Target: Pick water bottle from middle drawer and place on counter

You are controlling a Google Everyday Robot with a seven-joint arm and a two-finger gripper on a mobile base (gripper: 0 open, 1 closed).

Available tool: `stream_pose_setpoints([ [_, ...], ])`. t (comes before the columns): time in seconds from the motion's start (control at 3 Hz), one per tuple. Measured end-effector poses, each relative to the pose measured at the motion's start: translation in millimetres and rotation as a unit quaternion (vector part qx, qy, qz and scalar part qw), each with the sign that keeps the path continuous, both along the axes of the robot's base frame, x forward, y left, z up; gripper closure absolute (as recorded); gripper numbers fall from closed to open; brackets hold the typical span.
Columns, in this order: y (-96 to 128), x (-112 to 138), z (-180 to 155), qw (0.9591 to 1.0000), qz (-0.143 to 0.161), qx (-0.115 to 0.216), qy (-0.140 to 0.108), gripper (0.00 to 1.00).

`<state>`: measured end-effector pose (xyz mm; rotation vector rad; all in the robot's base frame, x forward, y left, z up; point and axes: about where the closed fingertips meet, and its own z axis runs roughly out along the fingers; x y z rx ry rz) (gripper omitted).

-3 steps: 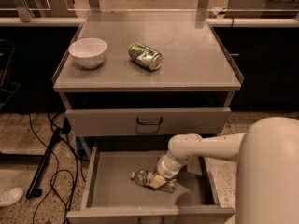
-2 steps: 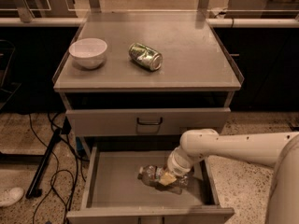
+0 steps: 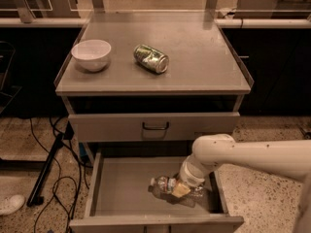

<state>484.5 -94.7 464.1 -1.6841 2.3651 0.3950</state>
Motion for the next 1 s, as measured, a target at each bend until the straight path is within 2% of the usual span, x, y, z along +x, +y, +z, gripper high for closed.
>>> stream_pose_setpoints([
  [0.33,-15.4,-14.5,20.0,0.9999,-0.001,-0.01,-0.003,1.0],
  [0.67,-36.5,-25.2,46.2,0.9995,-0.016,-0.02,-0.019,1.0],
  [1.0,-38.4,-24.5,50.1,0.9994,-0.017,-0.021,-0.023,1.0],
])
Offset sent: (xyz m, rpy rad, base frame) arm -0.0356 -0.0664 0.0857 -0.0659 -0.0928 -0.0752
